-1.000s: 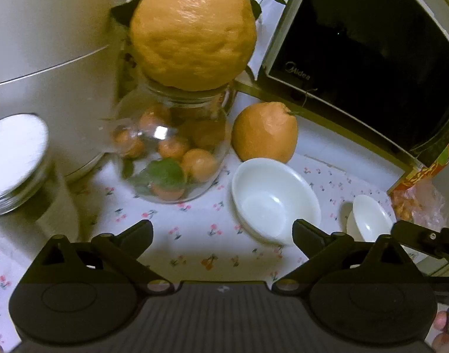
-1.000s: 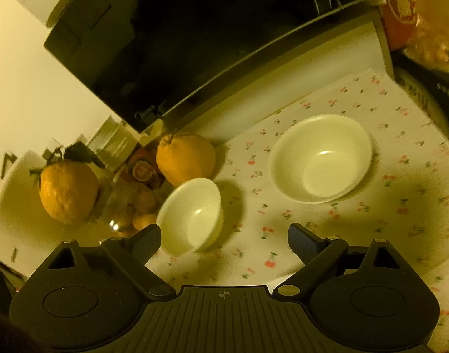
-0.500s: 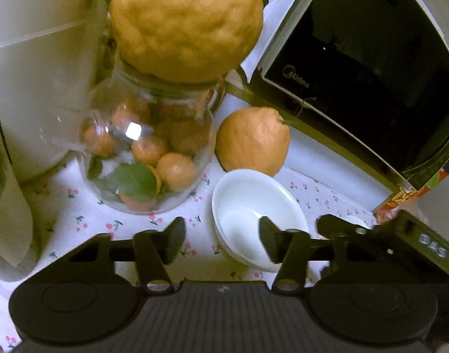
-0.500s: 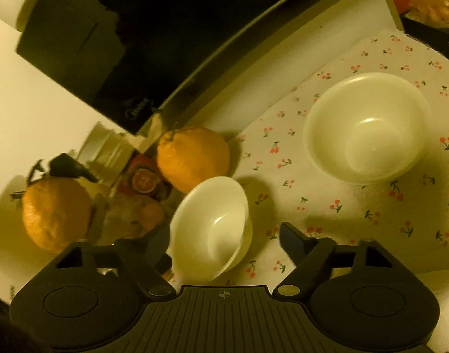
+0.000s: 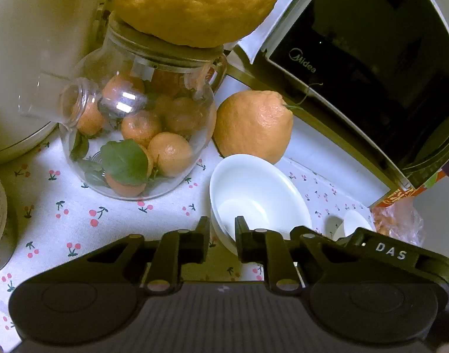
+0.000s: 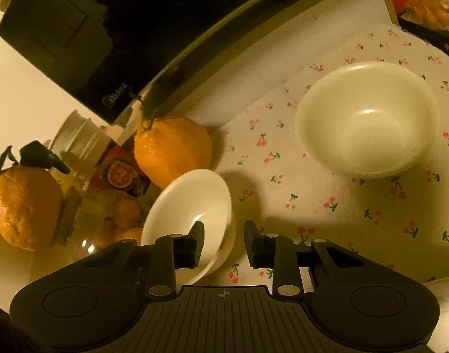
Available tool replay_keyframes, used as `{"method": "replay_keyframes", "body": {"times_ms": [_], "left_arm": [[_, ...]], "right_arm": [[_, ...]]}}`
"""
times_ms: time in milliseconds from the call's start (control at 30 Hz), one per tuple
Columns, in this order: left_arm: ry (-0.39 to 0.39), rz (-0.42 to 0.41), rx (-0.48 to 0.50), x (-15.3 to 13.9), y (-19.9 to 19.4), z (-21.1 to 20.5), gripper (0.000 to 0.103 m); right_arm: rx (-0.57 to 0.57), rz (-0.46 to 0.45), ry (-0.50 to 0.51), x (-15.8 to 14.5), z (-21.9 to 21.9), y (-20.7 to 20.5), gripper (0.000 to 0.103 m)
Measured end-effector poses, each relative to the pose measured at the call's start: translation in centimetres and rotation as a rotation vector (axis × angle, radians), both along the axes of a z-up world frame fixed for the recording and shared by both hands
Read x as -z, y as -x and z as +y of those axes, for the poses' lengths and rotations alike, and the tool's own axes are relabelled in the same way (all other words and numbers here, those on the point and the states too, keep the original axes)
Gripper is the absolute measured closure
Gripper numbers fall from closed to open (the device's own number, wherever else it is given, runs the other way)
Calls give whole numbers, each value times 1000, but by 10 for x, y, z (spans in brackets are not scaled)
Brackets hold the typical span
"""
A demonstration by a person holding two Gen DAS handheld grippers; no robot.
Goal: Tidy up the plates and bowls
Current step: 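Lift the small white bowl with both grippers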
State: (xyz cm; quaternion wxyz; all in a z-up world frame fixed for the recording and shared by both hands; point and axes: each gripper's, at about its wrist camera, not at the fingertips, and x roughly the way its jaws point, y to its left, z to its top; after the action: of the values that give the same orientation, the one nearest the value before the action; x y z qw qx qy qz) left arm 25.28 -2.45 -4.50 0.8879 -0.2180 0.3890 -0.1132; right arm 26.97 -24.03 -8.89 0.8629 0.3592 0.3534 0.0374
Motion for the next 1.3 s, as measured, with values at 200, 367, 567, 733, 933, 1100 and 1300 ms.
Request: {"method": "replay_keyframes", "body": {"times_ms": [200, 367, 567, 733, 933, 1100, 1300], "left_arm": [[0, -12, 15, 0, 0, 0, 92], [0, -15, 15, 0, 1, 0, 93], [-1, -25, 18, -4, 3, 0, 93], [-4, -27, 22, -9, 6, 1, 93], [-18, -31, 32, -20, 13, -1, 93], [-30, -25, 36, -28, 18, -1, 93], [-56, -10, 39, -37, 26, 2, 93]], "right_arm": [[-13, 5, 6, 3, 3, -3, 90], [-14, 3, 10, 3, 3, -2, 91], [-10, 5, 15, -1, 4, -1, 91], [-10, -2, 16, -8, 4, 3, 91], [-10, -6, 27, -19, 5, 10, 91], [-25, -13, 27, -31, 6, 17, 91], [-62, -17, 56, -47, 11, 28, 91]]}}
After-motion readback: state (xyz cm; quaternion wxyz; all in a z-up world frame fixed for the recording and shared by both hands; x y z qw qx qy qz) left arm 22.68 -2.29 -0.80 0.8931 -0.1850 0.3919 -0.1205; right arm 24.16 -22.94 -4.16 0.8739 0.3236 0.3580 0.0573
